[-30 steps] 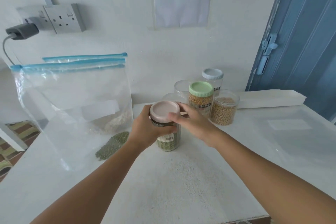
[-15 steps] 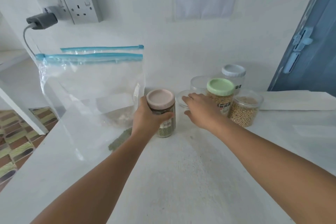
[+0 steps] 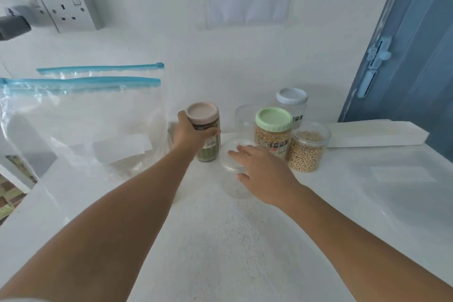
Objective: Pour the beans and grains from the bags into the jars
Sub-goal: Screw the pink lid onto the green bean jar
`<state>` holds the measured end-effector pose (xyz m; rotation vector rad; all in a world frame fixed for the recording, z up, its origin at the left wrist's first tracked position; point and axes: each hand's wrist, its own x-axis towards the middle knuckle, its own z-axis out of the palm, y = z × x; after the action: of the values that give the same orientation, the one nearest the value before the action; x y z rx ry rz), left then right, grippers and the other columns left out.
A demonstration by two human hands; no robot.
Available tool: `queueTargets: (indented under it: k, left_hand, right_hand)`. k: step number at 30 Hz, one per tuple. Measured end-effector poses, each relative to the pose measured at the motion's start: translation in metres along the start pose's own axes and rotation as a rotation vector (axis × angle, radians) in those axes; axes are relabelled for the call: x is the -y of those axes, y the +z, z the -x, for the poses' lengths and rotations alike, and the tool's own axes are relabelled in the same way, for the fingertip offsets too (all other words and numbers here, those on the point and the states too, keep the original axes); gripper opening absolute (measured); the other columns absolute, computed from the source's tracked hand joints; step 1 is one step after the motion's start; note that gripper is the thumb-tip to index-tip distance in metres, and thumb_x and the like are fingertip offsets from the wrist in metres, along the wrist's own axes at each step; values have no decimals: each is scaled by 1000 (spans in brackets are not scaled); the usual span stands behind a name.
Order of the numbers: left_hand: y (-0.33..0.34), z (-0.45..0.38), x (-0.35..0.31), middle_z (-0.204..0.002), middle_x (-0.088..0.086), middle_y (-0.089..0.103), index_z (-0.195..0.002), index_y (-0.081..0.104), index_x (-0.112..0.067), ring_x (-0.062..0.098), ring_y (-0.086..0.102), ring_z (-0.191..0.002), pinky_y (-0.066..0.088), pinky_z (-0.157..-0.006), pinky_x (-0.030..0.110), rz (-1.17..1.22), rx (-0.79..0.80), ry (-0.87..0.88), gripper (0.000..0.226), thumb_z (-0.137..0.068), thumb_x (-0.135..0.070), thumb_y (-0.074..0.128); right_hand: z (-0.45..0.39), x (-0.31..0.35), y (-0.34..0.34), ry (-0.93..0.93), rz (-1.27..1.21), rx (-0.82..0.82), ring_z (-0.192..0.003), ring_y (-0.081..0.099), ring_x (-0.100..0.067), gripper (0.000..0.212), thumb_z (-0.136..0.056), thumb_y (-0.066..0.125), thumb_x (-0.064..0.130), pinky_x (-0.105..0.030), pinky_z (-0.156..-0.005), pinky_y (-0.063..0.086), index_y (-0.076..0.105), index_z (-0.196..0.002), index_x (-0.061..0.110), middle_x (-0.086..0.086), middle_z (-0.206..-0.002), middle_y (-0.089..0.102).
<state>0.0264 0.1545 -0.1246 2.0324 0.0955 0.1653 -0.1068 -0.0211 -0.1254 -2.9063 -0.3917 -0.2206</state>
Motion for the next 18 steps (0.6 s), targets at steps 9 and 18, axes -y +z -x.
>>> queueTargets:
  k: [9, 18]
  left_hand:
    - [21, -34, -10, -121, 2, 55, -135, 38, -18, 26, 55, -110, 53, -83, 41, 24, 42, 13, 87, -72, -34, 96]
    - [25, -9, -1, -139, 7, 52, -149, 25, -17, 30, 53, -130, 52, -98, 44, 97, 135, -11, 80, -90, -17, 78]
  right_hand:
    - [0, -4, 1, 7, -12, 8, -148, 34, -22, 56, -105, 54, 34, -41, -111, 46, 35, -158, 33, 5, -165, 35]
    - [0, -6, -1, 11, -56, 15, -148, 34, -20, 57, -104, 58, 34, -41, -113, 42, 38, -157, 35, 7, -164, 37]
